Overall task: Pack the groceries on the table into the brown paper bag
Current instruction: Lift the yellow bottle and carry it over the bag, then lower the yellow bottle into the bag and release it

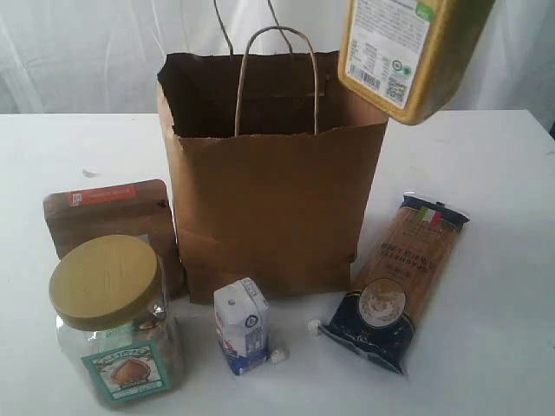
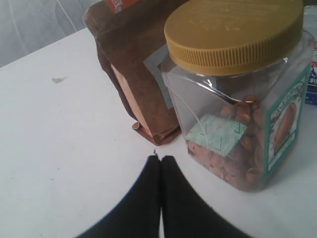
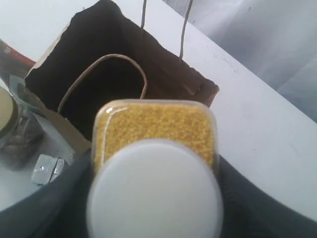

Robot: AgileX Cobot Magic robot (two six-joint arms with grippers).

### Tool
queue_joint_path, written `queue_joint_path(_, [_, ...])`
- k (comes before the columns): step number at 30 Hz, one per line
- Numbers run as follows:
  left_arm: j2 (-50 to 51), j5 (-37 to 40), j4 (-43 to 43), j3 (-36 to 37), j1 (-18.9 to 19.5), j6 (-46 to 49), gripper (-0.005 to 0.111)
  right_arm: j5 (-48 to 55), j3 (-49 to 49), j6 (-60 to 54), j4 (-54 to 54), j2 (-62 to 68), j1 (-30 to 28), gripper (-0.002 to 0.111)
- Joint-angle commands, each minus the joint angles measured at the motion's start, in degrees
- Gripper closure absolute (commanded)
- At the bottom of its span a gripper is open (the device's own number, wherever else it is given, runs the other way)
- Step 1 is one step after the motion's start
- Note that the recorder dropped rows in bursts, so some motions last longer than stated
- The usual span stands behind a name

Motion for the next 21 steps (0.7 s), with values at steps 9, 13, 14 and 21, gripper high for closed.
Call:
queue_joint_path(9, [-0.3,0.0,-0.1,0.2,0.1,0.0,0.107,-8.1,-8.3,0.6,-1.7,11.0,0.0,0.108])
queue_joint_path(13, [-0.3,0.0,-0.1,0.2,0.1,0.0,0.107,-9.3,-8.4,0.6,-1.7,12.7,0.0,0.108])
queue_joint_path(14, [-0.3,0.0,-0.1,0.2,0.1,0.0,0.107,-9.3,-8.4,0.6,-1.7,13.1,0.0,0.108])
queue_joint_path(21, [-0.3,0.0,-0.1,0.2,0.1,0.0,0.107,-8.6,-8.4,0.6,3.6,14.8,0.0,0.108])
